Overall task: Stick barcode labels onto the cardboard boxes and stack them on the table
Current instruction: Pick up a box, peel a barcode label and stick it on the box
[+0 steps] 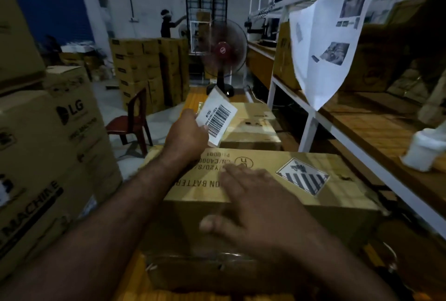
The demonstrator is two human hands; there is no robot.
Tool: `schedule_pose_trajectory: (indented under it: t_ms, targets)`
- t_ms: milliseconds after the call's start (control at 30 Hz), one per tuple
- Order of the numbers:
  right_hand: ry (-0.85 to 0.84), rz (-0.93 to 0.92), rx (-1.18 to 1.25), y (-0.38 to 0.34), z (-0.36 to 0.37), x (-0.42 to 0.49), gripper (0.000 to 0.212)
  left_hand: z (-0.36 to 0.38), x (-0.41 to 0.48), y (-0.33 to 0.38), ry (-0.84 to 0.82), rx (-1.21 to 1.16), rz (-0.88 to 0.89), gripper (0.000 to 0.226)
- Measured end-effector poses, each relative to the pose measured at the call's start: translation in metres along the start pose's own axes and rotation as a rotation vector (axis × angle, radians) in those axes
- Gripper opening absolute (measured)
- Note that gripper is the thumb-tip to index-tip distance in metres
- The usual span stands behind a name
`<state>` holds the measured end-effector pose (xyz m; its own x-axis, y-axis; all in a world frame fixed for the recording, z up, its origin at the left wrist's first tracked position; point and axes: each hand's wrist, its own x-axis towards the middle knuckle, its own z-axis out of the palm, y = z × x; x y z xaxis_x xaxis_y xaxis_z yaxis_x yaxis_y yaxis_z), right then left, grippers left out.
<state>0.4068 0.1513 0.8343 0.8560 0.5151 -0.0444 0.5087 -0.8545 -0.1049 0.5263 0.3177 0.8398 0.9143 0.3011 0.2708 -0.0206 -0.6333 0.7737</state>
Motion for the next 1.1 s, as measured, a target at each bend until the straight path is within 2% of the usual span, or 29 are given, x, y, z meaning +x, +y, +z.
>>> schedule_pose_trajectory:
  t_ms: [100,167,233,333,400,533,633,733,833,967,1100]
  targets:
    - [-0.038,0.128,0.054,0.023,-0.013,0.014,0.112,-0.001,-0.002,0.002,0.029,-0.018,-0.012,0.033]
    - [-0.006,0.139,0.081,0.013,-0.008,0.033,0.120,-0.001,-0.002,0.005,0.026,-0.052,-0.029,0.031]
    - [0.031,0.066,0.105,-0.014,0.003,0.042,0.124,0.002,-0.001,0.006,0.022,-0.091,-0.033,0.024]
    - [0.049,-0.095,0.078,-0.040,0.013,0.026,0.111,0.004,0.001,0.004,0.020,-0.143,-0.045,0.016]
    - [0.050,-0.111,0.062,-0.027,0.010,0.008,0.105,0.003,0.000,0.003,0.019,-0.154,-0.067,0.015]
    - [-0.022,0.100,0.050,0.025,-0.004,0.008,0.107,0.003,0.001,-0.001,0.025,-0.149,-0.088,0.023]
    - [-0.024,0.185,0.056,0.029,-0.008,0.043,0.116,0.003,0.004,-0.001,0.032,-0.132,-0.054,0.024]
    - [0.015,0.075,0.056,-0.004,0.002,0.058,0.119,0.003,0.007,0.000,0.004,-0.212,-0.072,0.017]
    - [0.034,-0.051,0.034,-0.018,0.007,0.027,0.111,0.004,0.010,-0.001,-0.005,-0.226,-0.085,0.016]
    - [-0.035,-0.019,-0.020,0.000,-0.001,-0.004,0.107,0.002,0.012,-0.006,-0.004,-0.193,-0.082,0.021]
    - [0.017,0.026,-0.003,-0.005,-0.003,0.041,0.121,0.000,0.008,-0.001,0.010,-0.159,-0.069,0.026]
